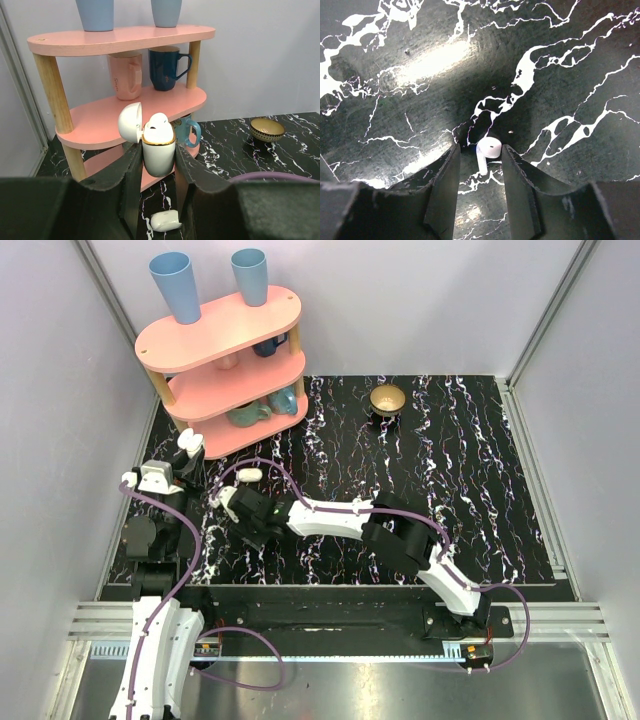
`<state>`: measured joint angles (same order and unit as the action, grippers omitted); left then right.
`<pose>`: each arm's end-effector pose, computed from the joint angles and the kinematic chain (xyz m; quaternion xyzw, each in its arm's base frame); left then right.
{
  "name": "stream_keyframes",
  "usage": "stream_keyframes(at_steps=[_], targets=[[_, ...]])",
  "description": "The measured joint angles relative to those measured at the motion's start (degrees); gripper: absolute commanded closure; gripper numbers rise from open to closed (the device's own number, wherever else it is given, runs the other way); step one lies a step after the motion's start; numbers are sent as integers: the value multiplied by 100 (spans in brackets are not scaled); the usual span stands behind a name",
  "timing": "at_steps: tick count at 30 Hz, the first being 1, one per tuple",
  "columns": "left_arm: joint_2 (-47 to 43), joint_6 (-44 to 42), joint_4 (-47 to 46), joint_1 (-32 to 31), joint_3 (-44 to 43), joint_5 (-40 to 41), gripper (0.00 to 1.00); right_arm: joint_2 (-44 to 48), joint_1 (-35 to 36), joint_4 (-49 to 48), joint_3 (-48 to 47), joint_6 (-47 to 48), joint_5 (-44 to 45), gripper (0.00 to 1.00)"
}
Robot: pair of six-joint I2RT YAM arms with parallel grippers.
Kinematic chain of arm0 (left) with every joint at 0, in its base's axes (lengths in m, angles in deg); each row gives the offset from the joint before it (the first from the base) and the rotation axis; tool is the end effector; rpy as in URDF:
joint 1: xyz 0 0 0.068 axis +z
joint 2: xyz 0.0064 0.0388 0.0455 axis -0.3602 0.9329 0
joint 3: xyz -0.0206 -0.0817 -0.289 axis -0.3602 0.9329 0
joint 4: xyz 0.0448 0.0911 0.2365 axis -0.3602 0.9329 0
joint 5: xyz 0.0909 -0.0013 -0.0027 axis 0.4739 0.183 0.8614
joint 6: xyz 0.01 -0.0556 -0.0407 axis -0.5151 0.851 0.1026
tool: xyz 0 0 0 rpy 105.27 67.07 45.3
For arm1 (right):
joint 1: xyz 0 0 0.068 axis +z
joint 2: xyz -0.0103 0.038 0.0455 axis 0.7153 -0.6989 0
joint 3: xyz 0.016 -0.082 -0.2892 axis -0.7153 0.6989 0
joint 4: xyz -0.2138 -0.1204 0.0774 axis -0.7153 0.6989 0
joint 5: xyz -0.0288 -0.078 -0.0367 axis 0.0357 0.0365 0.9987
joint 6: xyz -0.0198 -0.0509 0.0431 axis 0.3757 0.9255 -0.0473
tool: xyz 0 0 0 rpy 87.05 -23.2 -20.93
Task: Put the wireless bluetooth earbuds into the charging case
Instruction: Pick up the left earbud from the center of the board.
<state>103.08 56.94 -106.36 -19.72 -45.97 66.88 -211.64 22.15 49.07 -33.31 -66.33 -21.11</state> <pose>0.1115 -0.0085 0.3337 0.0501 0.5833 -0.0817 0.8066 0.2023 0.4933 0.1639 -0.5175 0.7855 0.1834 0.2856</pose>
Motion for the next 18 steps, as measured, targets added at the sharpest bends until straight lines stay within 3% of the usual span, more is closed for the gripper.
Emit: stream_keyframes(at_steps=[18], targets=[[37, -24, 101, -42, 0, 35, 100, -229, -68, 570, -531, -780, 142, 54]])
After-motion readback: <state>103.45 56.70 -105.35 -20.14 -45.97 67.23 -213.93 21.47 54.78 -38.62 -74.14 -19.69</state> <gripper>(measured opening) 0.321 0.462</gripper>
